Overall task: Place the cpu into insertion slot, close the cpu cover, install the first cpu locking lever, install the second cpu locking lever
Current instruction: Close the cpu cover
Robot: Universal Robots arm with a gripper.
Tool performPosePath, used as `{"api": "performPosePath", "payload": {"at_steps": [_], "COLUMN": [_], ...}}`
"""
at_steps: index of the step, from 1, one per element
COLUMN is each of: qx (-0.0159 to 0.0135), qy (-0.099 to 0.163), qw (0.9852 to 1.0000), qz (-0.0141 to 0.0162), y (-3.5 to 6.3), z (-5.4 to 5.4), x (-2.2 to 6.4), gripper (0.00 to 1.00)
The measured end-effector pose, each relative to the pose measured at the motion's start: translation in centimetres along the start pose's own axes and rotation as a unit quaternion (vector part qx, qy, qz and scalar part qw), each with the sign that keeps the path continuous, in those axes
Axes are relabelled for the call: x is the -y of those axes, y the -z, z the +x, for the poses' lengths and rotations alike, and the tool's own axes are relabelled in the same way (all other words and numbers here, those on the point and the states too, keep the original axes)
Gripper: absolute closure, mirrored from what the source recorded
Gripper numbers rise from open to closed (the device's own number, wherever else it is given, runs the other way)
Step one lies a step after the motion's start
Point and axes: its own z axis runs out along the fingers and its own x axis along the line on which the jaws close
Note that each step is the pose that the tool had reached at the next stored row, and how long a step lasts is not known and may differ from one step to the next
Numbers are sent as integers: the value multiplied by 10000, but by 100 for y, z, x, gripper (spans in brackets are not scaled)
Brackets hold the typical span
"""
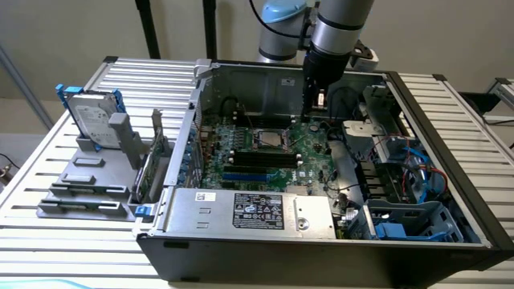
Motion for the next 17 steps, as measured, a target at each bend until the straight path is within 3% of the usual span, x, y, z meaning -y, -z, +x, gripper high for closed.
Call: {"api": "performPosePath", "payload": {"at_steps": [6,13,17], "qx": [1,7,-26], "qy": [15,146,208], "qw": [10000,9999,9998], "qz": [4,9,12], "y": [-16,-138,-183], "z": [1,-58,-63], "x": [-228,-247,-235], "gripper": [89,89,89]}}
